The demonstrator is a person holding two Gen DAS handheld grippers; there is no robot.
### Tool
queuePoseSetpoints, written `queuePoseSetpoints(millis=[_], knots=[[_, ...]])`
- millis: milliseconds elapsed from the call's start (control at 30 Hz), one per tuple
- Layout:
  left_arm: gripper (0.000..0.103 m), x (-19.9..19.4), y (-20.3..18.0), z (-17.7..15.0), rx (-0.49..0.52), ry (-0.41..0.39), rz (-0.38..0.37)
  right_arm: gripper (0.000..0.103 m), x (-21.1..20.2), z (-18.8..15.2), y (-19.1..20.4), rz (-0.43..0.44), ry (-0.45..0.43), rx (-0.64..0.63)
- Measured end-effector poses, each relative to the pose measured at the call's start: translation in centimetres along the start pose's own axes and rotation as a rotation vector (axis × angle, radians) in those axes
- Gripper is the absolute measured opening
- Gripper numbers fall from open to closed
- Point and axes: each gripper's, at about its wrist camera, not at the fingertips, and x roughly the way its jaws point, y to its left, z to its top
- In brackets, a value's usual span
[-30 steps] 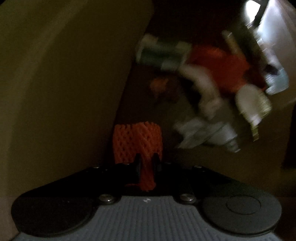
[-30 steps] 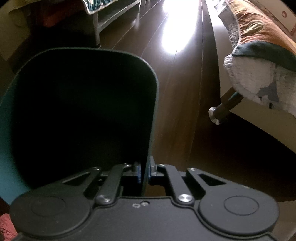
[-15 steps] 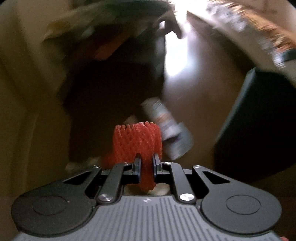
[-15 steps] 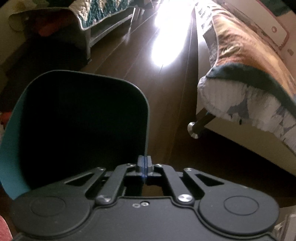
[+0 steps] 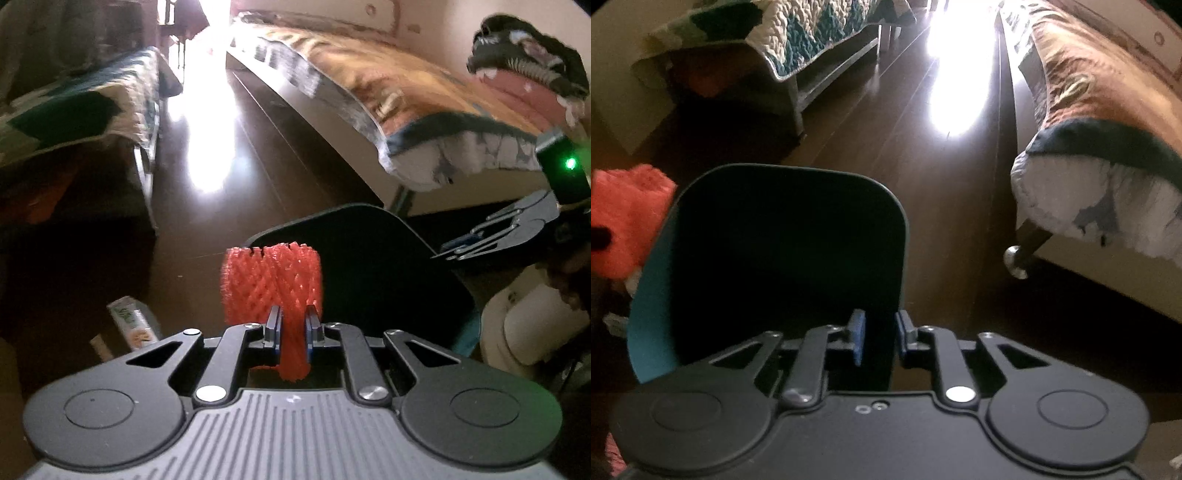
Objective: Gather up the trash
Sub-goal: 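Carry the red net over the bin and open the left tool, then move the left tool back down to the white crumpled bag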
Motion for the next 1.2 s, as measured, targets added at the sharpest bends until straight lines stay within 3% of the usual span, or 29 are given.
queuePoseSetpoints(millis=[67,100,233,300,367,467,733,833,900,933,967,1200], knots=[[0.011,1.0,-1.1,0.8,0.002,0.049,-0.012,0.055,0.3,-0.1,-0.3,0.005,-0.007,0.002],[0.011,1.8,-1.4,0.8,-0.003,0.074,-0.012,0.057,0.5,-0.3,-0.4,0.014,-0.006,0.002],[0.011,6.9,-2.4,1.6,-0.056,0.196,-0.02,0.057,2.4,-0.9,-1.0,0.032,0.028,0.041],[0.011,8.9,-2.9,1.6,-0.069,0.249,-0.021,0.046,3.2,-1.2,-1.1,0.029,0.038,0.052],[0.011,10.3,-3.1,1.5,-0.079,0.292,-0.017,0.042,3.9,-1.3,-1.1,0.039,0.048,0.062],[0.011,11.9,-3.4,1.2,-0.078,0.345,0.015,0.018,4.9,-1.7,-0.9,0.033,0.068,0.063],[0.014,12.7,-3.9,1.1,-0.076,0.361,0.032,0.003,5.5,-2.4,-0.5,-0.006,0.071,0.038],[0.028,12.8,-3.8,1.3,-0.085,0.352,0.026,0.003,5.5,-2.5,-0.6,-0.006,0.076,0.036],[0.044,12.6,-3.8,1.3,-0.087,0.338,0.021,0.003,5.5,-2.5,-0.4,-0.022,0.078,0.028],[0.06,12.4,-3.8,1.4,-0.089,0.328,0.026,0.003,5.4,-2.5,-0.3,-0.027,0.078,0.028],[0.069,12.1,-3.8,1.4,-0.09,0.311,0.029,0.003,5.6,-2.4,-0.4,-0.029,0.078,0.034],[0.07,9.9,-3.0,1.9,-0.099,0.266,-0.004,0.002,5.6,-2.3,-0.4,-0.042,0.079,0.053]])
